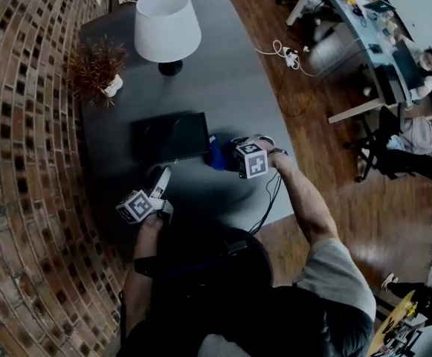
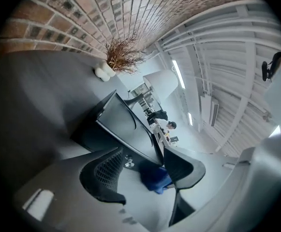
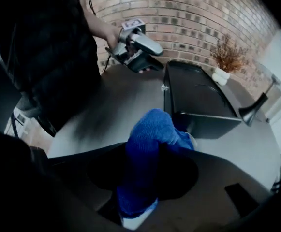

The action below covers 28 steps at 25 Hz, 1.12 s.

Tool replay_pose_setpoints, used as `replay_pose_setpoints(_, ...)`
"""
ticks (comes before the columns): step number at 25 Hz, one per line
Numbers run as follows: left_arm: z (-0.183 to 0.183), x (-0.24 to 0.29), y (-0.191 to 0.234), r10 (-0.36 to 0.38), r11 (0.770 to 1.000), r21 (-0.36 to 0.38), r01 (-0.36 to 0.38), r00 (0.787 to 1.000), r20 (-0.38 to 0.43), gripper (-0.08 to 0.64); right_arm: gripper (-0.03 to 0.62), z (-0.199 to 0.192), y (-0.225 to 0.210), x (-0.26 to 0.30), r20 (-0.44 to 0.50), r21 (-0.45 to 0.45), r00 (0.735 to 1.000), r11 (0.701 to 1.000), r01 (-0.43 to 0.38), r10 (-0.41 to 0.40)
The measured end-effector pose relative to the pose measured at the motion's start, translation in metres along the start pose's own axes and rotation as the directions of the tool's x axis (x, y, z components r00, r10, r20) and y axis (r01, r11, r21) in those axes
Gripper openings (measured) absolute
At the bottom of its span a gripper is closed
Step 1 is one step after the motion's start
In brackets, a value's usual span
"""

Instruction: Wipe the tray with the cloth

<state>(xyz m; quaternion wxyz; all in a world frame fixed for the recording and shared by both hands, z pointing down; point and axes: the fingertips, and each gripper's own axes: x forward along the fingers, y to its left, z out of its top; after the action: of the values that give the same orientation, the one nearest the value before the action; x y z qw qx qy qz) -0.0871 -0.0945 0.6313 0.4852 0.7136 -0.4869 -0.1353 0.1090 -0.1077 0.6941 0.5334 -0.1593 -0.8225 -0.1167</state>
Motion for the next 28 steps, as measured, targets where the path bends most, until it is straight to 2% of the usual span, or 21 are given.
replay_pose_setpoints(1, 0.000, 0.002, 0.002, 0.007, 1.000, 0.003, -0.007, 1.000, 0.002, 0.255, 0.175, -0.003, -0.004, -0.009, 0.018, 0.045, 1.000, 0.999, 0.002, -0.003)
replay_pose_setpoints(2, 0.000, 0.004, 0.004, 0.019, 1.000, 0.007, -0.019, 1.000, 0.004, 0.255, 0.175, -0.009, -0.024, -0.021, 0.025, 0.107, 0.998, 0.993, 0.058, -0.061)
replay_pose_setpoints(3, 0.001, 0.005, 0.008, 0.032, 0.999, 0.007, -0.032, 0.999, 0.006, 0.255, 0.175, -0.016, -0.056, -0.035, 0.019, 0.173, 0.988, 0.973, 0.150, -0.156)
replay_pose_setpoints(5, 0.002, 0.004, 0.015, 0.053, 0.999, -0.010, -0.053, 0.998, 0.017, 0.255, 0.175, -0.015, -0.130, -0.063, -0.016, 0.255, 0.933, 0.901, 0.351, -0.359)
replay_pose_setpoints(6, 0.002, 0.003, 0.020, 0.059, 0.998, -0.019, -0.059, 0.998, 0.031, 0.255, 0.175, -0.008, -0.162, -0.071, -0.038, 0.254, 0.901, 0.868, 0.427, -0.432)
replay_pose_setpoints(7, 0.003, 0.003, 0.024, 0.065, 0.998, -0.029, -0.064, 0.997, 0.046, 0.255, 0.175, 0.001, -0.189, -0.072, -0.062, 0.229, 0.878, 0.850, 0.475, -0.474)
replay_pose_setpoints(8, 0.006, 0.003, 0.026, 0.072, 0.997, -0.036, -0.070, 0.996, 0.059, 0.255, 0.175, 0.011, -0.207, -0.065, -0.086, 0.183, 0.872, 0.853, 0.489, -0.482)
replay_pose_setpoints(9, 0.008, 0.003, 0.025, 0.077, 0.996, -0.041, -0.074, 0.995, 0.068, 0.255, 0.175, 0.020, -0.218, -0.054, -0.110, 0.121, 0.881, 0.873, 0.472, -0.460)
replay_pose_setpoints(11, 0.010, 0.006, 0.023, 0.077, 0.996, -0.052, -0.074, 0.995, 0.071, 0.255, 0.160, 0.034, -0.222, -0.027, -0.142, 0.004, 0.916, 0.926, 0.379, -0.374)
replay_pose_setpoints(12, 0.009, 0.006, 0.024, 0.075, 0.996, -0.050, -0.072, 0.995, 0.062, 0.252, 0.160, 0.039, -0.221, -0.019, -0.140, -0.021, 0.934, 0.944, 0.328, -0.328)
replay_pose_setpoints(13, 0.009, 0.007, 0.028, 0.076, 0.996, -0.041, -0.074, 0.996, 0.052, 0.252, 0.154, 0.043, -0.219, -0.015, -0.128, -0.015, 0.952, 0.960, 0.280, -0.279)
replay_pose_setpoints(16, 0.020, 0.006, 0.043, 0.088, 0.996, -0.014, -0.087, 0.995, 0.043, 0.252, 0.151, 0.045, -0.202, -0.013, -0.094, 0.083, 0.989, 0.989, 0.122, -0.114)
replay_pose_setpoints(18, 0.036, 0.007, 0.048, 0.092, 0.996, 0.002, -0.092, 0.995, 0.037, 0.258, 0.149, 0.042, -0.179, -0.013, -0.049, 0.149, 0.998, 0.988, 0.035, -0.028)
replay_pose_setpoints(19, 0.045, 0.009, 0.048, 0.088, 0.996, 0.013, -0.088, 0.996, 0.032, 0.261, 0.150, 0.042, -0.166, -0.015, -0.015, 0.178, 1.000, 0.984, 0.012, -0.010)
replay_pose_setpoints(22, 0.068, 0.030, 0.047, 0.055, 0.998, 0.041, -0.055, 0.998, -0.014, 0.277, 0.150, 0.044, -0.120, -0.017, 0.071, 0.267, 0.997, 0.964, 0.009, -0.029)
replay_pose_setpoints(25, 0.082, 0.059, 0.041, 0.033, 0.994, 0.103, -0.026, 0.997, -0.072, 0.298, 0.152, 0.055, -0.067, -0.010, 0.157, 0.355, 0.985, 0.935, 0.006, -0.066)
replay_pose_setpoints(28, 0.080, 0.080, 0.027, -0.003, 0.989, 0.148, 0.022, 0.992, -0.129, 0.308, 0.155, 0.066, -0.019, 0.009, 0.254, 0.388, 0.965, 0.920, -0.047, -0.057)
